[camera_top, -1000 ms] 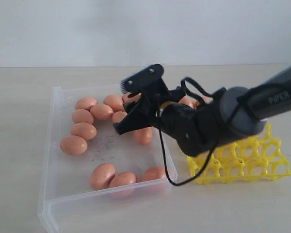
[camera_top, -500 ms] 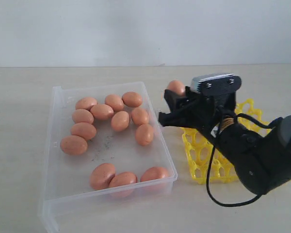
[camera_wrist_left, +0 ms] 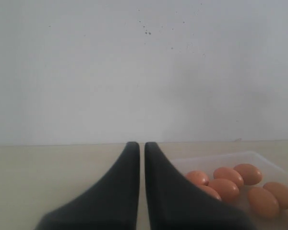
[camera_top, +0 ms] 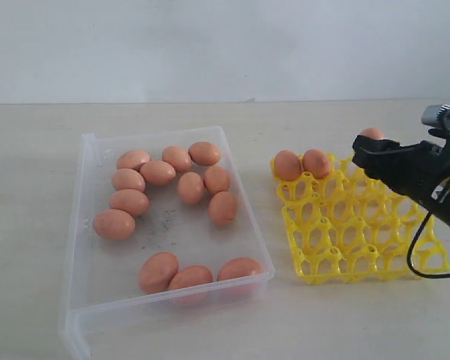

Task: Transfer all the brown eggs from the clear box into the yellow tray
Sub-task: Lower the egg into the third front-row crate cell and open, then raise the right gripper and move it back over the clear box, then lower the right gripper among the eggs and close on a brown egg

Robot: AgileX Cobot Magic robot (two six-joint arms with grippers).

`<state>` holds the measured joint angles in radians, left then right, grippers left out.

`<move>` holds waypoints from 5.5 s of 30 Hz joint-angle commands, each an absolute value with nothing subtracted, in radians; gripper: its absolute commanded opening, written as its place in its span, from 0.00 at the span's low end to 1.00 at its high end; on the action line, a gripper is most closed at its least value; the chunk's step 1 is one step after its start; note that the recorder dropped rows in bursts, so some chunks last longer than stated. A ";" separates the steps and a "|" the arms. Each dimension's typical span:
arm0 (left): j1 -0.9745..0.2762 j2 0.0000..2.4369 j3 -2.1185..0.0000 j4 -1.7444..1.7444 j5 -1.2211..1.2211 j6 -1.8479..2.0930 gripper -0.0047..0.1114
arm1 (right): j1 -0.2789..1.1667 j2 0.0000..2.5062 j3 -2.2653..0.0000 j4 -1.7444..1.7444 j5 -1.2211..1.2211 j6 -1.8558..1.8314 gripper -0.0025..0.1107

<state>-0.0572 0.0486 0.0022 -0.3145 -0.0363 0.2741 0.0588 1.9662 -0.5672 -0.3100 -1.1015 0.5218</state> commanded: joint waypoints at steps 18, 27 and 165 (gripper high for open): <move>-0.060 0.053 0.000 -0.319 -0.052 0.279 0.07 | 0.010 1.972 -0.736 -0.623 -0.826 0.567 0.02; -0.060 0.053 0.000 -0.319 -0.052 0.279 0.07 | 0.010 2.023 -0.740 -0.550 -0.875 0.476 0.02; -0.060 0.053 0.000 -0.319 -0.052 0.279 0.07 | 0.686 2.036 -1.540 0.205 0.785 0.300 0.46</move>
